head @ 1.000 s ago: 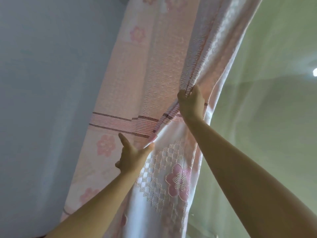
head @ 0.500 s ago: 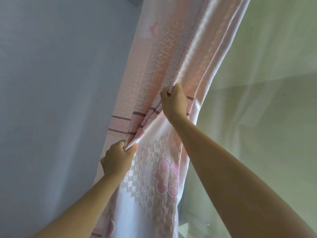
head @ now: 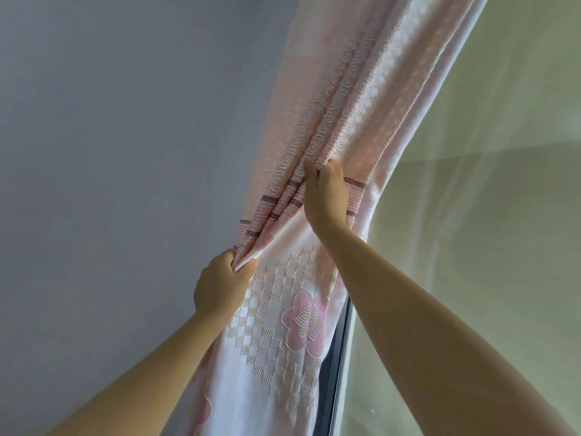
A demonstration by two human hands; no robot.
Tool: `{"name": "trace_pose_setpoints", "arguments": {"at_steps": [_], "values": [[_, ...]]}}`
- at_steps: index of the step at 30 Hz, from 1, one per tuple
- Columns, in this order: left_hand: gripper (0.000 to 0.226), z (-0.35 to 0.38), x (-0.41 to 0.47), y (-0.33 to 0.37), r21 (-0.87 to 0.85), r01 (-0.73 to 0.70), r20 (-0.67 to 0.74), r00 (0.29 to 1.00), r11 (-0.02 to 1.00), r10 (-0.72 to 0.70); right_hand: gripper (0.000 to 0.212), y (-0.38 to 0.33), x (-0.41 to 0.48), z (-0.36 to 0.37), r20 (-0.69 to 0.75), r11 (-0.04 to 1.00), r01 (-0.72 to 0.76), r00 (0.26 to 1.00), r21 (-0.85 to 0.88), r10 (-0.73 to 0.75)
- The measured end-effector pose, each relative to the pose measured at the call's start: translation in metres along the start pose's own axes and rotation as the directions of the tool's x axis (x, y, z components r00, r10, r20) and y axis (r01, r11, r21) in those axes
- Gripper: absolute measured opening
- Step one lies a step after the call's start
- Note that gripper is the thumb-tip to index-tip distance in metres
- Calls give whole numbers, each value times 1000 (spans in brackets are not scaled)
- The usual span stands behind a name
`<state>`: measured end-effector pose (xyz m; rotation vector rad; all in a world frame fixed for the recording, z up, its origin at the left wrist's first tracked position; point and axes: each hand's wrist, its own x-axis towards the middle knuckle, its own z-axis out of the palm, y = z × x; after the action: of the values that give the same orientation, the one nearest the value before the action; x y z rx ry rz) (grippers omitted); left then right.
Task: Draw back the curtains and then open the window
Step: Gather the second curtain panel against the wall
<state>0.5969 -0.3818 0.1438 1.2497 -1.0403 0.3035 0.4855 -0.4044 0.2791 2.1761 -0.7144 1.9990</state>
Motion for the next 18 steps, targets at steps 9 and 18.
{"name": "trace_pose_setpoints", "arguments": {"at_steps": [9, 18], "values": [[50, 26, 38, -54, -112, 108, -8, 994, 988, -109, 34, 25, 14, 66, 7, 995, -49, 999, -84, 49], [52, 46, 98, -119, -122, 110, -72, 990, 986, -120, 38, 42, 36, 147, 64, 998, -28, 997, -51, 32]]}}
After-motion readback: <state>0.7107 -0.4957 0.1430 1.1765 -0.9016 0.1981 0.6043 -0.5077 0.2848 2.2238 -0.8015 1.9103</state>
